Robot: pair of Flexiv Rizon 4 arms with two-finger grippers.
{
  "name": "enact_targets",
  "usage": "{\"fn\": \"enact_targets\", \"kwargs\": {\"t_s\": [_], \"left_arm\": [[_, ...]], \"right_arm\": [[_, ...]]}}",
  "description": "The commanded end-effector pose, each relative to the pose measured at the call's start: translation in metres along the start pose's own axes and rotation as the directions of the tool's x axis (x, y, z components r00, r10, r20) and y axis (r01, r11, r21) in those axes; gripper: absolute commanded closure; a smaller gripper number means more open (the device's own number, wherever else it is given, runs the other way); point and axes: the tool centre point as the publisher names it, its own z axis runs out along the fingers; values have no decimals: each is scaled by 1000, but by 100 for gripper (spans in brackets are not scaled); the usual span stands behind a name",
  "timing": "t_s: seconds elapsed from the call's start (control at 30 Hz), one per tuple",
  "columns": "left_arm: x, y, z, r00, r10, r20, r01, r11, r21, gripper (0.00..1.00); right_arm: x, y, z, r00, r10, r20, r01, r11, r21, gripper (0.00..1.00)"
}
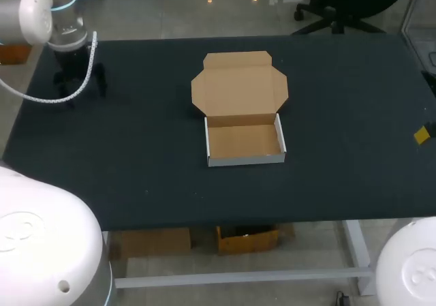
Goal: Assemble the packaging by folding the flat box into shape, placing the metal phone stand inside, and closing the box properly
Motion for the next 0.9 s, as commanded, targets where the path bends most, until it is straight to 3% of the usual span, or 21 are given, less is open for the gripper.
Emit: {"fn": "enact_targets", "kwargs": {"t_s": [0.03, 0.43, 0.9], "left_arm": [[1, -2, 0, 1000, 0, 5, 0, 1000, -4, 0], [1, -2, 0, 1000, 0, 5, 0, 1000, -4, 0], [0, -14, -1, 1000, 11, 1, -11, 1000, 28, 0]], "right_arm": [[1, -1, -2, 1000, -1, -1, 1, 1000, 1, 0], [1, -1, -2, 1000, -1, -1, 1, 1000, 1, 0], [1, -1, -2, 1000, -1, -1, 1, 1000, 1, 0]]}}
